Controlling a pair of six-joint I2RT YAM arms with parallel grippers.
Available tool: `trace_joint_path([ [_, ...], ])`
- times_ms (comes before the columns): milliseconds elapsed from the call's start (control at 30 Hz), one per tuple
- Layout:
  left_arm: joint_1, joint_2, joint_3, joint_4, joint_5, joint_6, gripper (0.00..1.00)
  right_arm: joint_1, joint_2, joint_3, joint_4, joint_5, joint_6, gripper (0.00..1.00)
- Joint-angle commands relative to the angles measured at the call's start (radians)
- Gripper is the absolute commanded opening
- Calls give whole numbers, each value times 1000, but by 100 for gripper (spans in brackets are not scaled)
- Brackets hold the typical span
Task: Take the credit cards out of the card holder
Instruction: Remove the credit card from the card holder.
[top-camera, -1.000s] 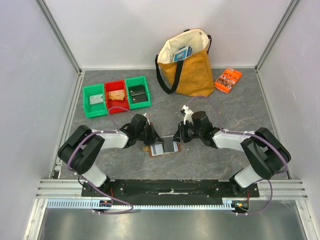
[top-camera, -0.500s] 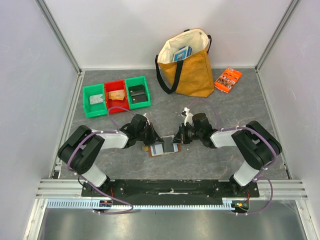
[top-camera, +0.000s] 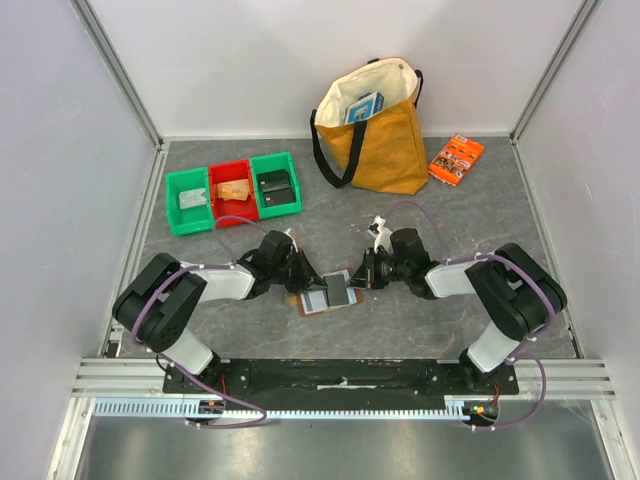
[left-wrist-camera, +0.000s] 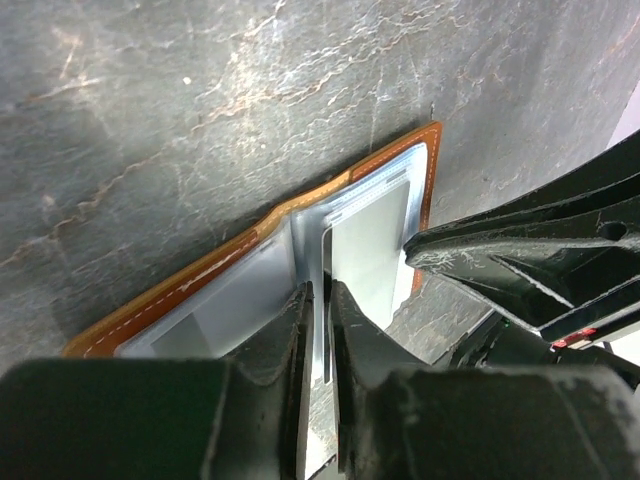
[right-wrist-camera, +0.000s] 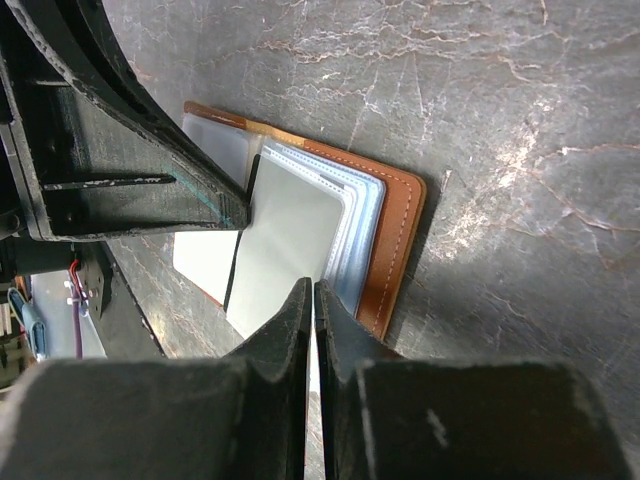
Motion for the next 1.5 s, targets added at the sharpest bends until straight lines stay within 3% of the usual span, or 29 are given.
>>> trace_joint_path([
  [0,4,-43,-31,24,16,-38,19,-14,28,-43,-59,34,-19,10],
  [400,8,-22,-48,119,80,-48,25,-19,56,-47,-28,-3,-8,10],
  [900,8,-34,-62,134,108,-55,2,-22,70,-43,-33,-3,-8,10],
  [1467,19,-71,-75,10,65,-7,2,-31,10,-40,10,-55,-3,10],
])
